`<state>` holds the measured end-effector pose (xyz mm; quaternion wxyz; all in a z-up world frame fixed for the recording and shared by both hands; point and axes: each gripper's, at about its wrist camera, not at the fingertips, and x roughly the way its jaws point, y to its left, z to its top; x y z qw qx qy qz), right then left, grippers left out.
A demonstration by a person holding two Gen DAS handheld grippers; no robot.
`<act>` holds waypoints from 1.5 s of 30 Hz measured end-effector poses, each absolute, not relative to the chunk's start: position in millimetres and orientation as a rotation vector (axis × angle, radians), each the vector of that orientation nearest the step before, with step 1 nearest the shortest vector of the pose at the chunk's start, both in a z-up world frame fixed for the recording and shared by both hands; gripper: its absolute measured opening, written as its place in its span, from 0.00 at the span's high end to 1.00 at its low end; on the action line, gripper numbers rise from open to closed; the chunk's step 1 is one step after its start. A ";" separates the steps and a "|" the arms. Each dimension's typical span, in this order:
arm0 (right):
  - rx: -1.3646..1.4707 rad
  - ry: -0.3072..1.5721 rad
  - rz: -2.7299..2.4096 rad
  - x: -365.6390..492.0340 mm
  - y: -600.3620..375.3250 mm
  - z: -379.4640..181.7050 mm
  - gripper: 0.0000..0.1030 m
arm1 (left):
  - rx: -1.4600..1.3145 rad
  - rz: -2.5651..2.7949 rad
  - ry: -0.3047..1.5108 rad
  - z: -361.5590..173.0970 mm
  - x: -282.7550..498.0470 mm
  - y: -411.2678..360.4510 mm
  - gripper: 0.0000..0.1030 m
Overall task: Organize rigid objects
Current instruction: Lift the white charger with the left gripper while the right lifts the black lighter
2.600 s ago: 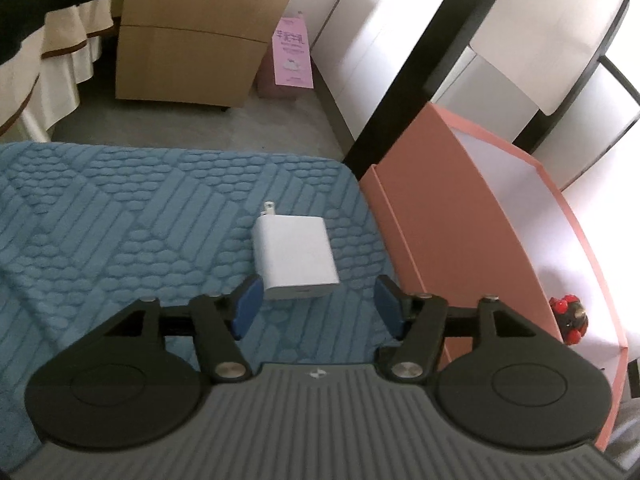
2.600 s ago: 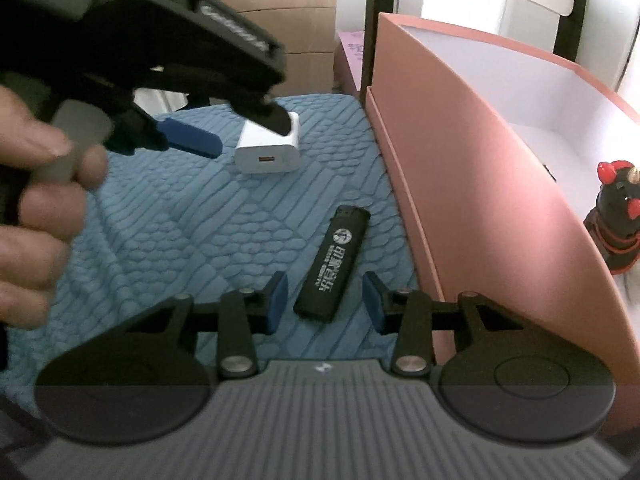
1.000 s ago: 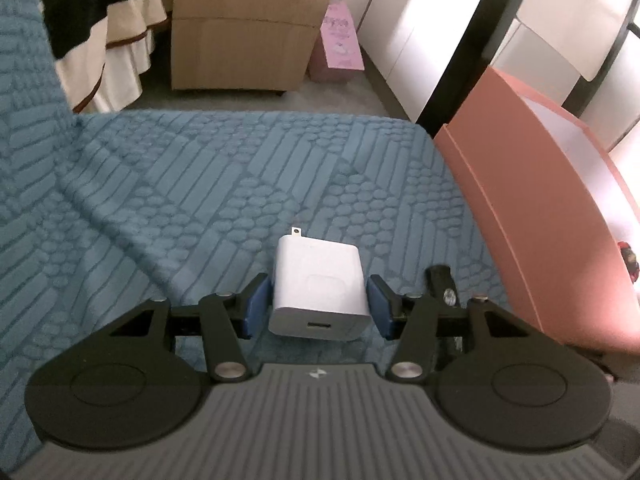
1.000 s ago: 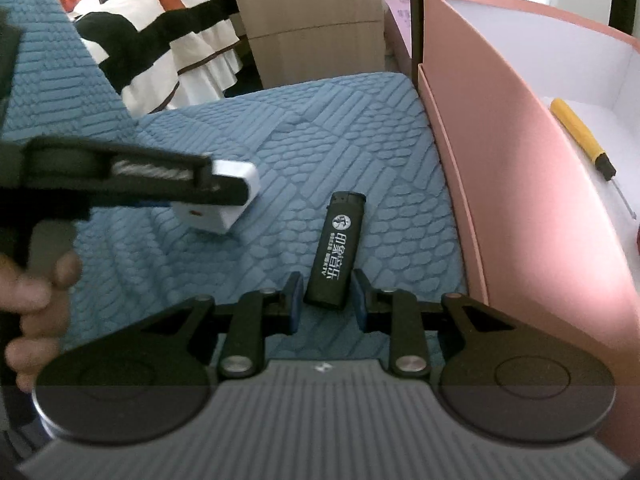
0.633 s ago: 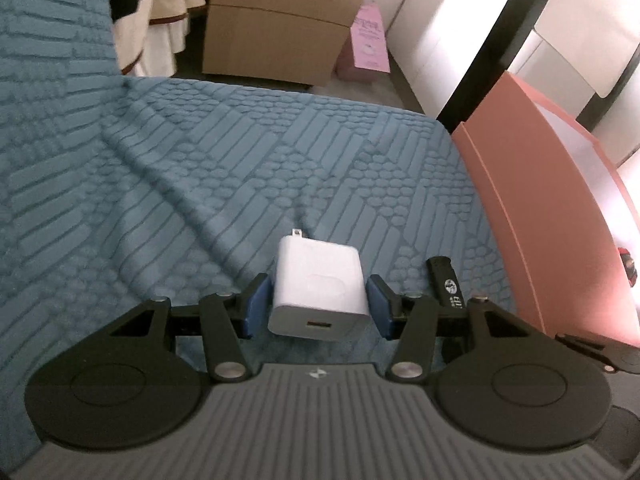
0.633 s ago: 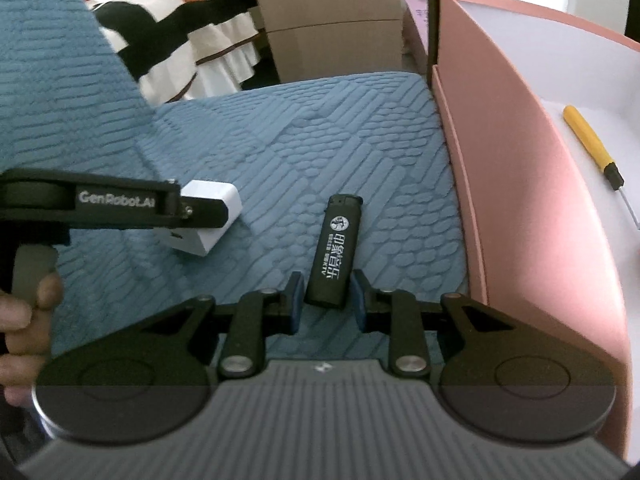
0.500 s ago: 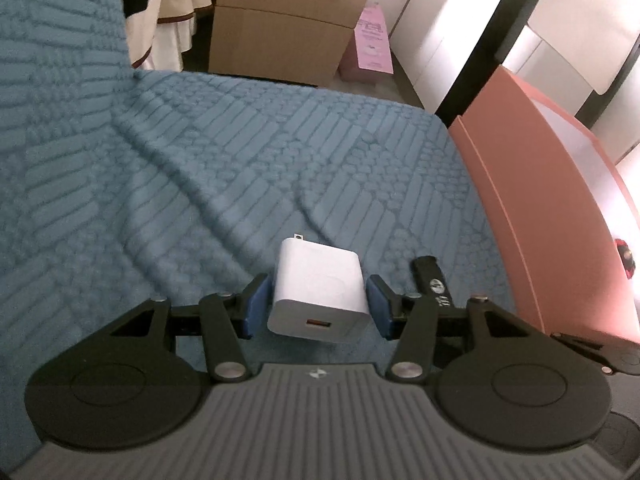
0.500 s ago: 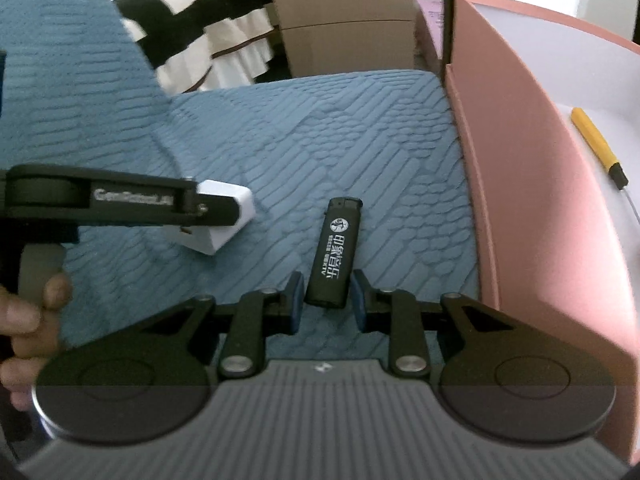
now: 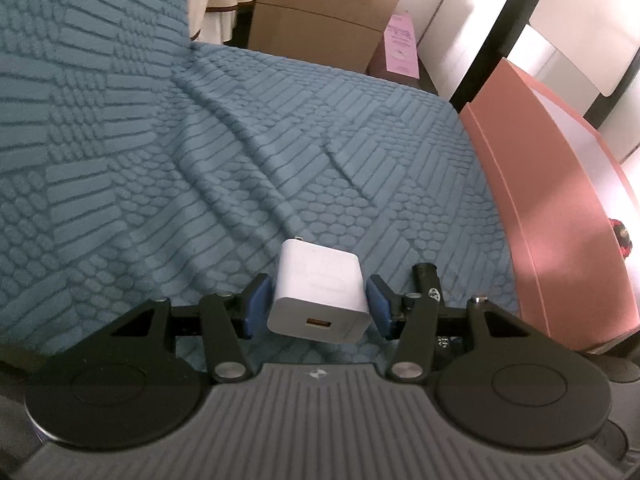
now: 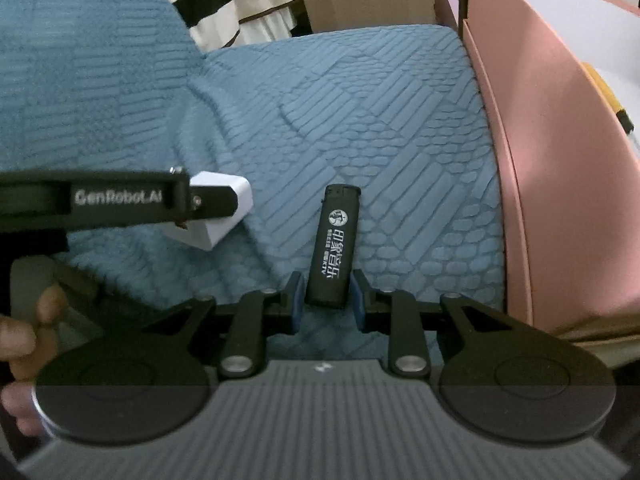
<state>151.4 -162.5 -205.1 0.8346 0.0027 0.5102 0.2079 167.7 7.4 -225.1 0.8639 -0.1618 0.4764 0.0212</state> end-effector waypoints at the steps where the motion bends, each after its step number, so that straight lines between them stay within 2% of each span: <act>1: 0.002 1.087 0.436 150.8 -161.8 -205.9 0.73 | -0.339 0.048 1.002 -226.7 167.4 7.1 0.43; 7: 0.042 1.080 0.415 155.7 -165.6 -206.2 0.71 | -0.364 0.058 0.998 -232.3 170.2 9.0 0.42; 15: 0.119 1.060 0.407 168.8 -171.4 -207.5 0.64 | -0.407 0.068 1.004 -232.9 166.2 19.4 0.41; 23: -0.029 1.000 0.422 170.1 -151.6 -212.5 0.65 | -0.484 0.077 0.995 -233.3 160.8 28.4 0.41; 26: -0.088 0.988 0.427 164.8 -146.1 -212.6 0.73 | -0.489 0.069 0.996 -234.0 160.4 28.2 0.41; 29: -0.162 0.982 0.439 164.4 -140.3 -210.5 0.73 | -0.478 0.058 1.002 -235.9 160.6 25.6 0.40; 45: -0.103 0.945 0.401 168.5 -160.8 -202.3 0.73 | -0.328 0.078 1.027 -244.9 168.5 7.0 0.39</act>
